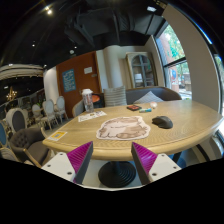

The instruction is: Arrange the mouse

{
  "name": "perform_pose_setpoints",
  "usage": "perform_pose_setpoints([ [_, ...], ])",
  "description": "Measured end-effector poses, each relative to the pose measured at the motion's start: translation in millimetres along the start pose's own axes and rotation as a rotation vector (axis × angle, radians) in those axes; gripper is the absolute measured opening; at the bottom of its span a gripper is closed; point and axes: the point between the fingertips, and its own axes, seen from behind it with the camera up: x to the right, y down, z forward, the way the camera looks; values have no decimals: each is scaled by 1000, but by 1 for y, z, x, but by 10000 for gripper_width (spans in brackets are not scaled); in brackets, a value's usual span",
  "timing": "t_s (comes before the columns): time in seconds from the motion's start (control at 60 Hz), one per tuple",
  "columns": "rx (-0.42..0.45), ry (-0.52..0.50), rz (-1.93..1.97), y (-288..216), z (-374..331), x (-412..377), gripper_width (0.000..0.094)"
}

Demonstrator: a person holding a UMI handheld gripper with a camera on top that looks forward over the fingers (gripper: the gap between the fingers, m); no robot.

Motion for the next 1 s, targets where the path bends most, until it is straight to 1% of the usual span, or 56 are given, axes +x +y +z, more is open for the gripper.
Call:
perform_pose_setpoints([
  [0.067,-4,59,-28,-5,9,31,781],
  [0.083,-10,75,-35,0,7,36,781],
  [0.1,-16,95,-44,-14,19,50,784],
  [0.15,-35,151,-65,-19,28,79,783],
  [0.183,-40,189,-73,-14,26,93,782],
  [0.283,-87,276,-97,-31,56,163,781],
  [0.35,-119,334,-127,-30,75,191,783],
  [0.417,-177,355,-153,-37,87,228,784],
  [0.55,-269,284,-134,-40,127,252,782],
  [0.567,-278,294,-129,-37,148,248,779],
  [0.6,-304,296,-126,-39,145,261,775],
  [0.633,-321,301,-141,-40,154,269,784],
  [0.683,-343,303,-148,-42,168,278,762],
  [0.717,-343,304,-132,-45,182,280,751],
  [0.783,-355,316,-105,-49,197,292,699],
  [0.817,-359,327,-78,-53,205,298,643],
  [0.85,-355,327,-52,-53,213,303,546],
  [0.9,-347,350,-42,-55,220,313,508],
  [1.0,-332,407,-43,-63,221,321,379],
])
